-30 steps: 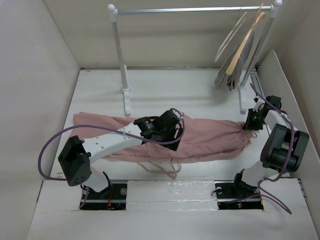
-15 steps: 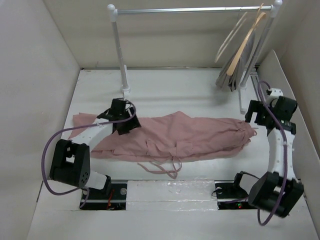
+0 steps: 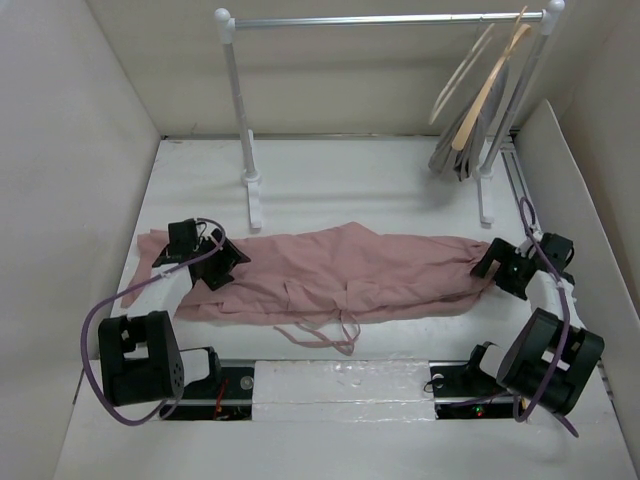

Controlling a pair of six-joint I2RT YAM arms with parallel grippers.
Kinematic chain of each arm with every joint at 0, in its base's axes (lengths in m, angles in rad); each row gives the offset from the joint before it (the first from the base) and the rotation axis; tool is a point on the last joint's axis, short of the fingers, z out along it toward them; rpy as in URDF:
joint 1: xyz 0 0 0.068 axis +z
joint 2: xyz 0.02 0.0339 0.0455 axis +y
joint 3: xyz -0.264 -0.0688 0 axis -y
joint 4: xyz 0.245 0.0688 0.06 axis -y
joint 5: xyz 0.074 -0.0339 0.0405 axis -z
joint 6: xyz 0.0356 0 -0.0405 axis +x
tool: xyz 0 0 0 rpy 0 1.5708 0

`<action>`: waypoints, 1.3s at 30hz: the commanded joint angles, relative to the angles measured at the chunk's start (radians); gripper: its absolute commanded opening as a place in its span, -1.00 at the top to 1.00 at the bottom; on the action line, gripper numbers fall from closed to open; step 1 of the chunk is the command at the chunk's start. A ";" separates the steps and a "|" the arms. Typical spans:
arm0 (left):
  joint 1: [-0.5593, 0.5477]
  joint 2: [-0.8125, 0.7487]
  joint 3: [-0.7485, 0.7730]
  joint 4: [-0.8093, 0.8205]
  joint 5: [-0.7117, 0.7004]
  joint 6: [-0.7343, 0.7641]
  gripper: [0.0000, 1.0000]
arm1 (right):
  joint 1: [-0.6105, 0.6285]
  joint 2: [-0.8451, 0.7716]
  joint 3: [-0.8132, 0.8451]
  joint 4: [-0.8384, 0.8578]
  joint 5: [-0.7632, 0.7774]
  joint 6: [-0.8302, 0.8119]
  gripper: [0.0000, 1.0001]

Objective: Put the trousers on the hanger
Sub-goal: Fold the trousers

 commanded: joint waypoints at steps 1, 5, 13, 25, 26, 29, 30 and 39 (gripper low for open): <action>0.001 -0.056 -0.011 -0.011 0.037 -0.001 -0.27 | -0.005 0.013 -0.063 0.164 -0.037 0.126 -1.00; 0.001 -0.060 -0.039 0.013 0.077 -0.002 -0.26 | -0.005 0.019 -0.148 0.228 -0.023 0.201 -1.00; -0.041 -0.096 0.015 -0.014 0.024 0.019 -0.26 | -0.014 0.088 -0.209 0.377 -0.048 0.339 -0.20; -0.138 -0.132 0.017 -0.019 0.008 0.010 -0.26 | -0.032 -0.197 0.277 0.040 0.173 0.133 0.92; -0.174 -0.131 0.027 -0.022 -0.014 -0.014 -0.27 | -0.032 -0.176 0.327 -0.003 0.178 0.108 0.93; -0.304 -0.109 0.072 -0.028 -0.071 -0.059 -0.28 | -0.032 -0.171 0.459 -0.080 0.193 0.048 0.94; -0.326 -0.103 0.081 -0.027 -0.059 -0.085 -0.28 | -0.022 -0.179 0.499 -0.101 0.216 0.039 0.95; -0.581 0.019 0.258 -0.111 -0.118 -0.076 -0.29 | 0.156 -0.229 0.673 -0.201 0.163 -0.075 0.94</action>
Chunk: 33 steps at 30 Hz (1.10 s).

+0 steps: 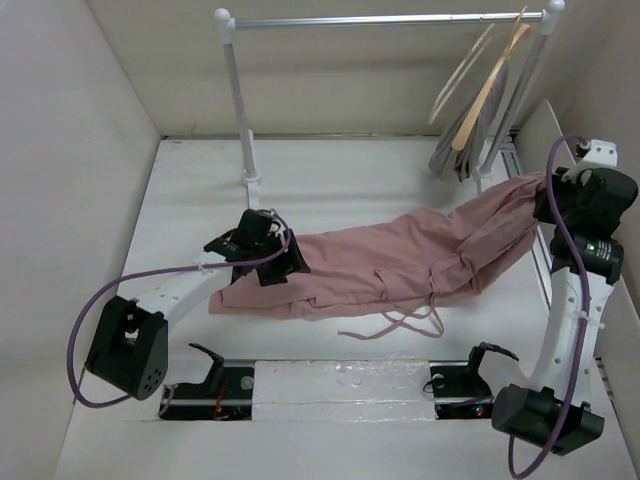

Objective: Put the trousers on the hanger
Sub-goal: Fold the trousers

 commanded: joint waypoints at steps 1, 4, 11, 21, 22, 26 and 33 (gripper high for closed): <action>-0.022 0.015 0.169 -0.090 -0.056 0.027 -0.29 | 0.121 -0.021 0.089 -0.053 -0.039 -0.058 0.95; -0.022 -0.022 0.383 -0.205 -0.191 0.096 -0.30 | 0.305 -0.015 0.117 -0.070 -0.027 -0.038 0.94; 0.185 -0.004 0.764 -0.325 -0.182 0.220 -0.32 | 0.899 0.111 0.179 0.034 0.234 0.152 0.90; 0.444 -0.002 0.858 -0.294 -0.044 0.211 -0.32 | 1.374 0.545 0.483 0.137 0.400 0.239 0.83; 0.445 0.001 0.866 -0.297 -0.046 0.210 -0.32 | 1.391 0.584 0.514 0.137 0.395 0.239 0.83; 0.445 -0.004 0.886 -0.299 -0.095 0.207 -0.33 | 1.470 0.773 0.690 0.120 0.369 0.227 0.79; 0.445 -0.016 0.944 -0.340 -0.202 0.227 -0.34 | 1.599 1.066 0.986 0.063 0.282 0.215 0.70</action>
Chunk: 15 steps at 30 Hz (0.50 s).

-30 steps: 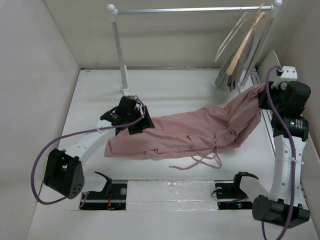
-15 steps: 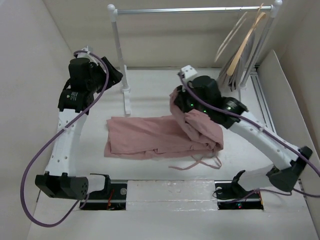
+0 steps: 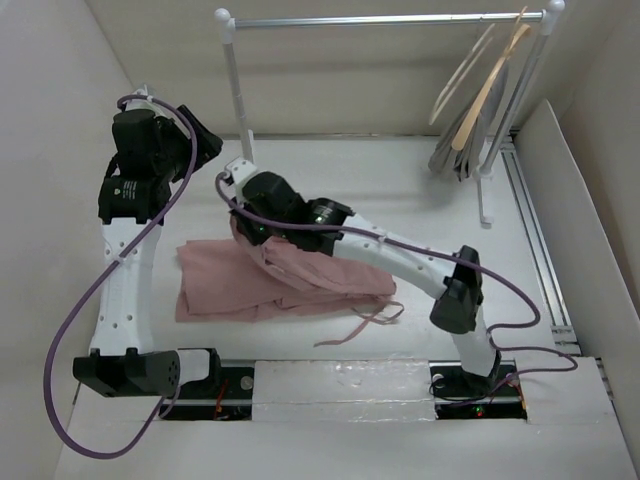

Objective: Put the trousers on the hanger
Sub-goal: Fold the trousers

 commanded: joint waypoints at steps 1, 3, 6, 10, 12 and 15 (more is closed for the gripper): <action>0.000 -0.028 0.066 -0.012 -0.098 0.030 -0.36 | 0.068 0.070 0.118 0.023 -0.078 0.003 0.66; 0.000 -0.028 0.080 -0.026 -0.132 0.047 -0.39 | 0.078 0.105 0.133 0.035 -0.105 0.015 0.54; 0.000 -0.033 0.098 -0.041 -0.233 0.073 -0.41 | 0.088 0.148 0.069 0.148 -0.256 0.033 -0.12; 0.000 -0.037 0.091 -0.047 -0.284 0.095 -0.44 | 0.064 0.101 -0.032 0.231 -0.353 0.009 -0.84; 0.000 -0.042 0.057 -0.031 -0.255 0.089 -0.44 | 0.012 -0.029 -0.185 0.279 -0.353 -0.003 -0.97; 0.000 -0.059 -0.056 -0.006 -0.201 0.089 -0.43 | -0.087 -0.223 -0.357 0.304 -0.366 -0.034 -0.99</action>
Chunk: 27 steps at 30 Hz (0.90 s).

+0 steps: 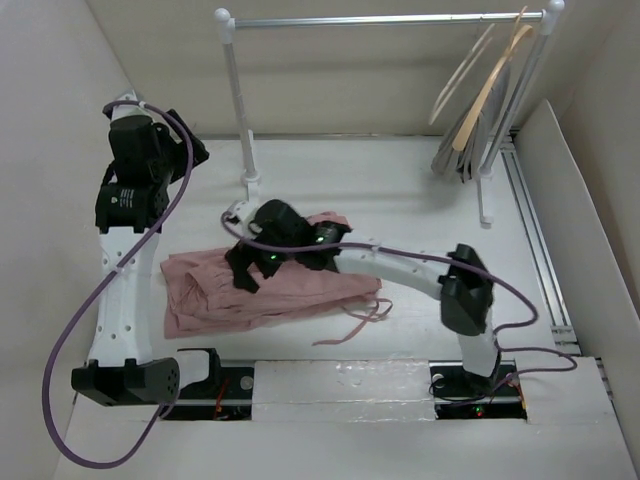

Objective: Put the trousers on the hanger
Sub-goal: Fold the trousers

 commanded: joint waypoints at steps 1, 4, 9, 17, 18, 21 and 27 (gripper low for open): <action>0.001 -0.037 -0.152 0.031 0.059 0.015 -0.42 | -0.137 -0.278 -0.206 0.125 -0.032 -0.044 -0.85; -0.100 -0.068 -0.345 0.100 0.117 -0.029 -0.40 | -0.258 -0.439 -0.467 0.122 -0.024 -0.080 0.44; -0.249 -0.082 -0.623 0.242 0.212 -0.157 -0.37 | -0.400 -0.495 -0.643 0.041 -0.055 -0.223 0.98; -0.133 -0.197 -0.985 0.272 0.212 -0.267 -0.38 | -0.440 -0.516 -0.914 0.135 -0.044 -0.193 1.00; -0.090 -0.220 -1.062 0.296 0.234 -0.298 -0.39 | -0.440 -0.535 -0.996 0.173 -0.064 -0.179 1.00; -0.080 -0.220 -1.059 0.307 0.203 -0.315 -0.40 | -0.431 -0.556 -1.019 0.165 -0.055 -0.180 1.00; -0.080 -0.119 -1.052 0.329 0.221 -0.346 -0.42 | -0.441 -0.611 -1.036 0.099 -0.059 -0.160 0.92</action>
